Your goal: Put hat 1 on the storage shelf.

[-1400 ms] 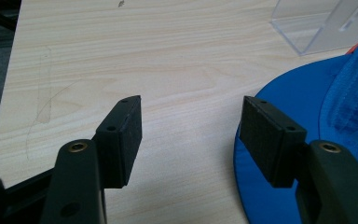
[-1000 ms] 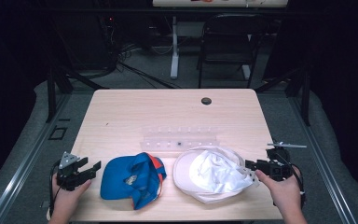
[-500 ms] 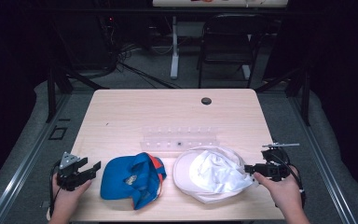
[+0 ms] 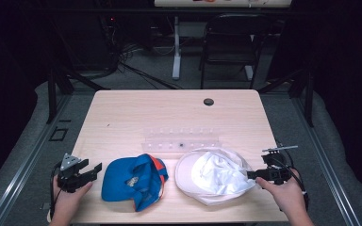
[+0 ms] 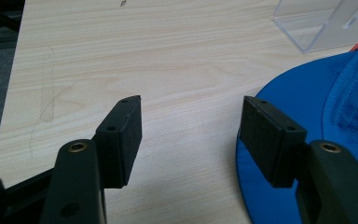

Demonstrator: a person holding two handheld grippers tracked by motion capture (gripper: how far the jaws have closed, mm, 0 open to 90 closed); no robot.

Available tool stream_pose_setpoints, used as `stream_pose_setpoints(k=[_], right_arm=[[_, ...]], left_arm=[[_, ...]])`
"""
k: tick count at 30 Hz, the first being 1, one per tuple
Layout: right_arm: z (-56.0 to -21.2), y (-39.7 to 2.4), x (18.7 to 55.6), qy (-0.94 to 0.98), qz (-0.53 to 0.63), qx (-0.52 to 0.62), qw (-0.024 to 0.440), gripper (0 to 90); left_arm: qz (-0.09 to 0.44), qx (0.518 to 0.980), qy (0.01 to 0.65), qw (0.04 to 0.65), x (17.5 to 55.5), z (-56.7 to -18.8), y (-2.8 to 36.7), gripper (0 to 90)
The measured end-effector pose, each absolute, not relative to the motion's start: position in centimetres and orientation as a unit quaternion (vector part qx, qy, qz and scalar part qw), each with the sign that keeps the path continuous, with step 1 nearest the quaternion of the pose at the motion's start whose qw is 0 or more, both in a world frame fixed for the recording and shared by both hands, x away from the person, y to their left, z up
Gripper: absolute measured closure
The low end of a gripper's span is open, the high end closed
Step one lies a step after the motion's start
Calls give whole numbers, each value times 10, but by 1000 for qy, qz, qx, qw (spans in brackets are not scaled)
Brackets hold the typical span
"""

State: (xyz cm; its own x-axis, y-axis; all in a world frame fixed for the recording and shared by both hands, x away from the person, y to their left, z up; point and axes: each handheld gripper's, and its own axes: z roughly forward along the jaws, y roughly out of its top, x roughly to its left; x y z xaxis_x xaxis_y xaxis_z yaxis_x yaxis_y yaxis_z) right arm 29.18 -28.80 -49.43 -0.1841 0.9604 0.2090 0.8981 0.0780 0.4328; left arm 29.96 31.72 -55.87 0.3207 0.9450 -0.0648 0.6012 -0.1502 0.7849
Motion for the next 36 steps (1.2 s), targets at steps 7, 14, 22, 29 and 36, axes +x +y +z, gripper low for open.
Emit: stream_pose_setpoints(k=[7,14,22,29,36], right_arm=[[-500,-287,295,735,228,635,66,565],[-503,-288,300,741,222,631,60,589],[-509,-285,307,742,208,636,38,660],[-511,-282,311,738,189,647,13,746],[-505,-278,316,743,170,648,8,804]], left_arm=[[232,721,535,374,300,-559,317,396],[230,722,536,371,300,-559,317,396],[231,721,536,374,300,-559,317,397],[230,722,536,372,300,-559,317,397],[230,722,537,371,300,-559,317,396]])
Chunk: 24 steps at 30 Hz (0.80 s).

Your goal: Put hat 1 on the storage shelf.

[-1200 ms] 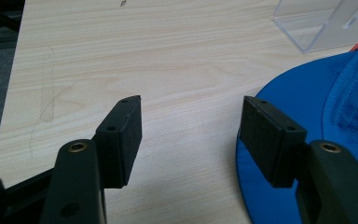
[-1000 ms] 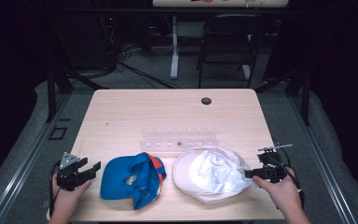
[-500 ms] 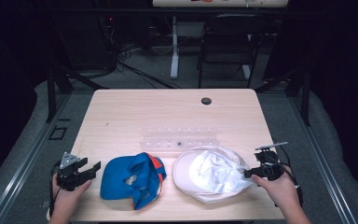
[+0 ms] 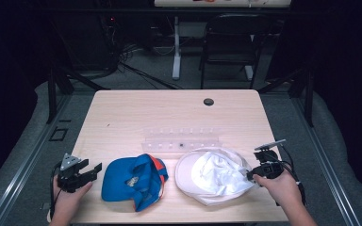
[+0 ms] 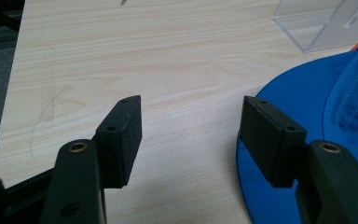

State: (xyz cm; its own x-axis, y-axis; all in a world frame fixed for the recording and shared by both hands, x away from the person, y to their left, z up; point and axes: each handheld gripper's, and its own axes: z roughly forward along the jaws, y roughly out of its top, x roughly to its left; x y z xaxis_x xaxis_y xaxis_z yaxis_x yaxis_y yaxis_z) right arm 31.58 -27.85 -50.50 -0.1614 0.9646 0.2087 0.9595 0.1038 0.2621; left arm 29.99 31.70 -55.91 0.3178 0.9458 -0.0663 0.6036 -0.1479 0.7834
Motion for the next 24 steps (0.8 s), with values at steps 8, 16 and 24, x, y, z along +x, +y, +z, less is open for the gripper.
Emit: stream_pose_setpoints(k=[8,16,24], right_arm=[[-486,-272,325,748,137,649,20,815],[-457,-263,329,759,119,640,27,816],[-426,-257,333,768,112,630,22,817]], left_arm=[[230,721,538,372,300,-559,318,396],[229,721,538,371,300,-559,318,397],[229,720,540,372,300,-560,318,396]])
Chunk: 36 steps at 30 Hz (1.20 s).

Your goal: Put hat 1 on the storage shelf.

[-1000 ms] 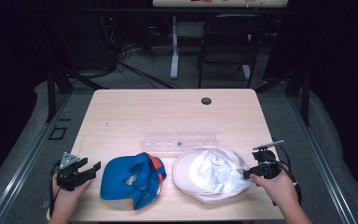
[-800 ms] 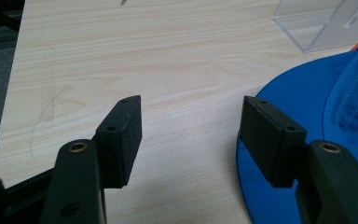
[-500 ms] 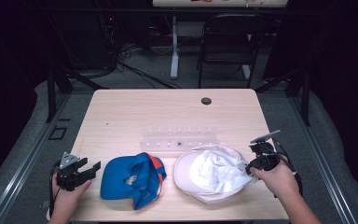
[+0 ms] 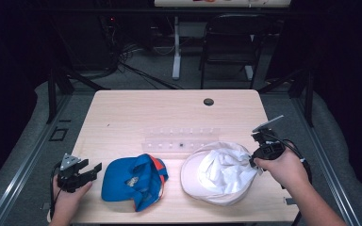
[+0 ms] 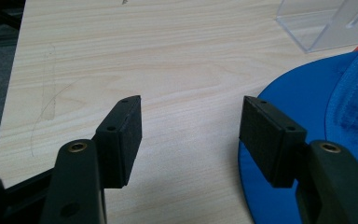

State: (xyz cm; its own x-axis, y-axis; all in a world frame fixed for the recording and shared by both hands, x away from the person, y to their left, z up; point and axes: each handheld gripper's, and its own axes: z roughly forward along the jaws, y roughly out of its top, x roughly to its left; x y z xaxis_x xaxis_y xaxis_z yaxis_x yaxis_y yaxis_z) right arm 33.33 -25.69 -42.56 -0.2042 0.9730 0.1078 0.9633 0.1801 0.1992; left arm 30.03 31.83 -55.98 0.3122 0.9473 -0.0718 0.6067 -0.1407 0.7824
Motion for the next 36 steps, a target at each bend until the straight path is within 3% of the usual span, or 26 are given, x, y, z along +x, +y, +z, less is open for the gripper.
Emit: stream_pose_setpoints(k=[20,36], right_arm=[[-376,-247,326,768,113,631,5,819],[-365,-258,329,721,213,648,-119,819]], left_arm=[[232,716,541,376,300,-560,319,396],[230,718,541,372,299,-559,320,396]])
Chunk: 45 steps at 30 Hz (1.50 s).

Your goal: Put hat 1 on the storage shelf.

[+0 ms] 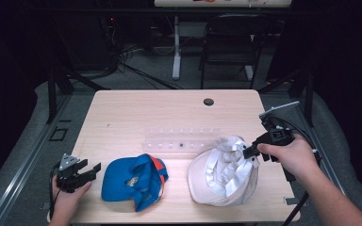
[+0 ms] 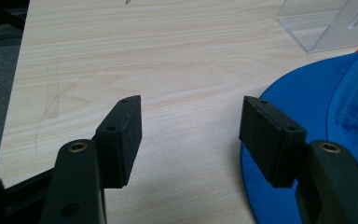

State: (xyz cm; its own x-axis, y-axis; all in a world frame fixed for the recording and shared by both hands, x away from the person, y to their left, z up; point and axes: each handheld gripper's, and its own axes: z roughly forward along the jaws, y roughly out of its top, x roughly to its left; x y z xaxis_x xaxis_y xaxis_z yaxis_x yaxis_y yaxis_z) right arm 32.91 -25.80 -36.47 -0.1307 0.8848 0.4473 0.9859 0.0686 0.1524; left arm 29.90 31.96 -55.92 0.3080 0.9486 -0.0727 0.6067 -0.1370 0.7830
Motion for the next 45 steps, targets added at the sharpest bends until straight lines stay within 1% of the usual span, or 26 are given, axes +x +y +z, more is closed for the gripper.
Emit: stream_pose_setpoints(k=[2,7,9,11,16,19,25,28,35,42,45], right_arm=[[-365,-257,328,-716,-221,-651,120,819],[-362,-258,327,-705,-247,-649,144,819],[-362,-258,326,-695,-258,-655,146,819],[-359,-259,326,-696,-261,-649,160,820],[-354,-255,322,-689,-279,-646,175,820],[-348,-256,321,-686,-287,-639,196,820],[-344,-260,318,-667,-328,-637,207,820],[-343,-265,317,-662,-338,-636,208,820],[-340,-267,316,-640,-377,-630,228,820],[-333,-259,322,-634,-406,-614,238,819],[-329,-252,325,-633,-423,-603,241,819]], left_arm=[[231,717,540,376,299,-559,319,396],[229,717,542,373,299,-559,320,397],[230,717,542,374,299,-559,321,396],[230,717,542,374,299,-559,320,396],[231,717,540,375,299,-559,319,396],[230,717,542,373,299,-559,320,396],[237,711,540,383,298,-558,320,385],[234,717,538,378,296,-556,319,374],[238,716,540,373,294,-555,315,347],[241,712,529,394,289,-546,311,324],[233,717,525,396,288,-545,308,319]])
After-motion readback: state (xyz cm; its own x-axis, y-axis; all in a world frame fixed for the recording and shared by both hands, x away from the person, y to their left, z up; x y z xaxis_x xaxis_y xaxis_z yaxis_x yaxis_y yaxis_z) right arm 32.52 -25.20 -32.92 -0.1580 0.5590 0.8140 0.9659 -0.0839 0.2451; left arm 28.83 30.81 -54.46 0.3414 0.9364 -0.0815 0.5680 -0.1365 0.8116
